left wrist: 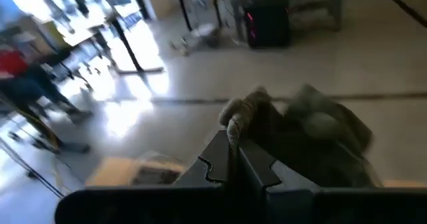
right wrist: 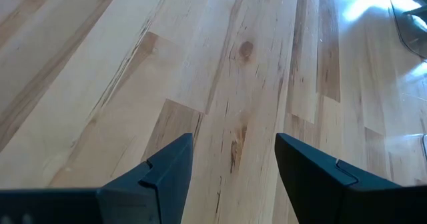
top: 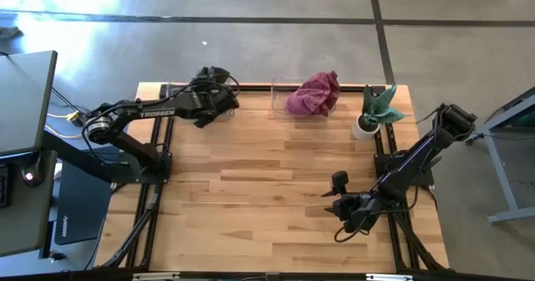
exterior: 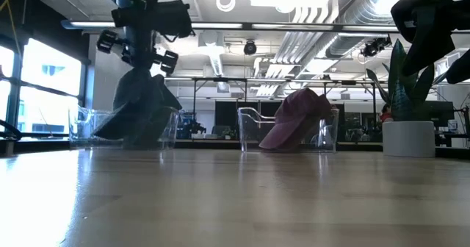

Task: Pick & Place hat
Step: Put the black cap into the left transparent bin, then return to Home Position

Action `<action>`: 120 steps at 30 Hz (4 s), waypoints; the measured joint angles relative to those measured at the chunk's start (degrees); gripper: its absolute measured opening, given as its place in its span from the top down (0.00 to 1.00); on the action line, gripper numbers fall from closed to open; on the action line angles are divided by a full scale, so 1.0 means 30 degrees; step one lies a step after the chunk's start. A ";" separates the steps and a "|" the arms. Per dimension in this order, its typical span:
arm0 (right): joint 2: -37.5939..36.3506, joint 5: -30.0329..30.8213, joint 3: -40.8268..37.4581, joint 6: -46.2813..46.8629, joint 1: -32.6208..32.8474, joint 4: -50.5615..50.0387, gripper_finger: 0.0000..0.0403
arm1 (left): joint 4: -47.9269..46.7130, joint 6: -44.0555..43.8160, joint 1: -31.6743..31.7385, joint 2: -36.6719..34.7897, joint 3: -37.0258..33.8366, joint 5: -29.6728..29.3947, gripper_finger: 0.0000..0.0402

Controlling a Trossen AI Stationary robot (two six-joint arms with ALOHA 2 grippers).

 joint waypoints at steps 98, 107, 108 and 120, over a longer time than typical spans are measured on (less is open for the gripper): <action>-0.0872 0.3095 0.0000 0.1921 -0.0518 0.0343 0.49 | 0.2423 1.0962 -0.0196 -0.6568 -0.3206 1.2047 1.00; -0.7261 -0.3154 0.0000 0.0739 -0.3310 -0.0468 0.76 | 0.4375 0.9186 -0.9589 -0.6534 -0.3201 0.6996 1.00; -0.7769 -0.4630 0.0000 0.0128 -0.4058 0.0022 0.80 | 0.4712 0.9182 -1.0254 -0.6237 -0.3208 0.6256 1.00; -1.1893 -1.6314 -0.4745 -0.3753 -1.3298 0.8152 0.98 | 0.5985 1.0414 -1.0414 -0.5678 -0.4927 0.5652 1.00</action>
